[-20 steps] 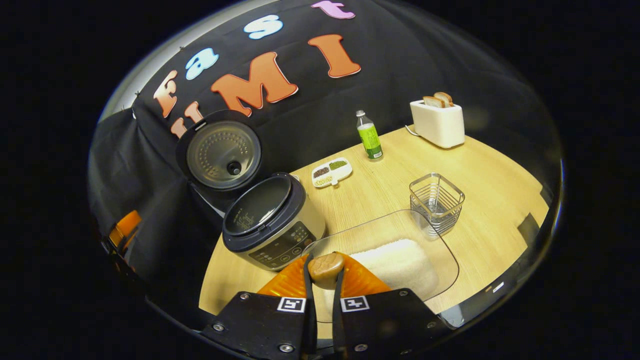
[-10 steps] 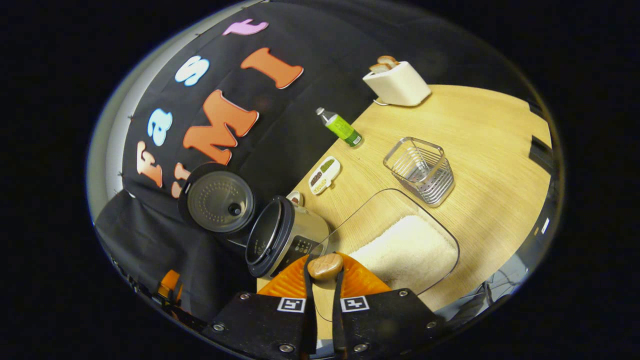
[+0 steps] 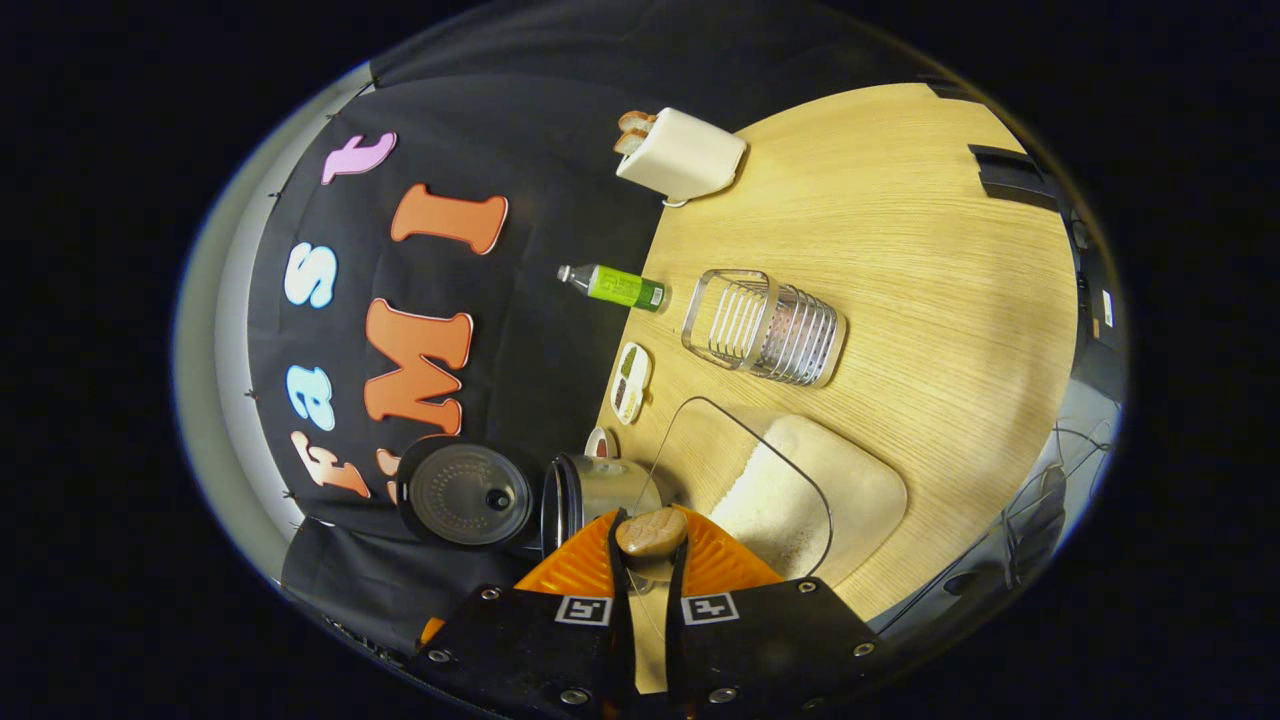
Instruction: Close the left gripper, press the button to open the rice cooker; take a wooden spoon from the chopstick holder with the right hand, scoop a spoonful of rice and pour it into the rice cooker, then put the wooden spoon back into the chopstick holder.
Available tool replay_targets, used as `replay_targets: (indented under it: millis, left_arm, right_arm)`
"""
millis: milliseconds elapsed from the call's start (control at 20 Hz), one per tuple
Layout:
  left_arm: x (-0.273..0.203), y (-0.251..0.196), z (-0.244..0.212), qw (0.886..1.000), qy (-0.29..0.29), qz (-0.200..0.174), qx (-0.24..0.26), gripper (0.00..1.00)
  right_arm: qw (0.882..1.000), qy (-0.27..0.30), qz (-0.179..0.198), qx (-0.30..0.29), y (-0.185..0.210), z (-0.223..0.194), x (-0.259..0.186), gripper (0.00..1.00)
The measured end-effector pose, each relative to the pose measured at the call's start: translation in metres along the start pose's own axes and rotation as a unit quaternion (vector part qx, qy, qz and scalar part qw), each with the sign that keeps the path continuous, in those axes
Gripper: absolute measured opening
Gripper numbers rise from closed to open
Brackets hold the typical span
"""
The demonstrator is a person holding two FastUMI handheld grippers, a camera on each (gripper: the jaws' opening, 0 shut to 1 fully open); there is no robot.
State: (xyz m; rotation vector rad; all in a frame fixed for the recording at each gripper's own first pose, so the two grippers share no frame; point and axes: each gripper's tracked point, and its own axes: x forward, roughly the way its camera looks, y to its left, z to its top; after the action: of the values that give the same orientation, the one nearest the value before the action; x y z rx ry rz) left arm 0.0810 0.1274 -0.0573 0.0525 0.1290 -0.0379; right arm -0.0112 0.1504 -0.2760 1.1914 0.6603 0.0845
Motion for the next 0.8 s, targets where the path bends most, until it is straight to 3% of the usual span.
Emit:
replay_targets:
  millis: [800]
  left_arm:
    - [-0.001,-0.006,0.008,1.000,-0.007,0.003,0.008,0.97]
  right_arm:
    - [0.996,-0.026,0.058,0.066,0.069,0.040,-0.011,0.11]
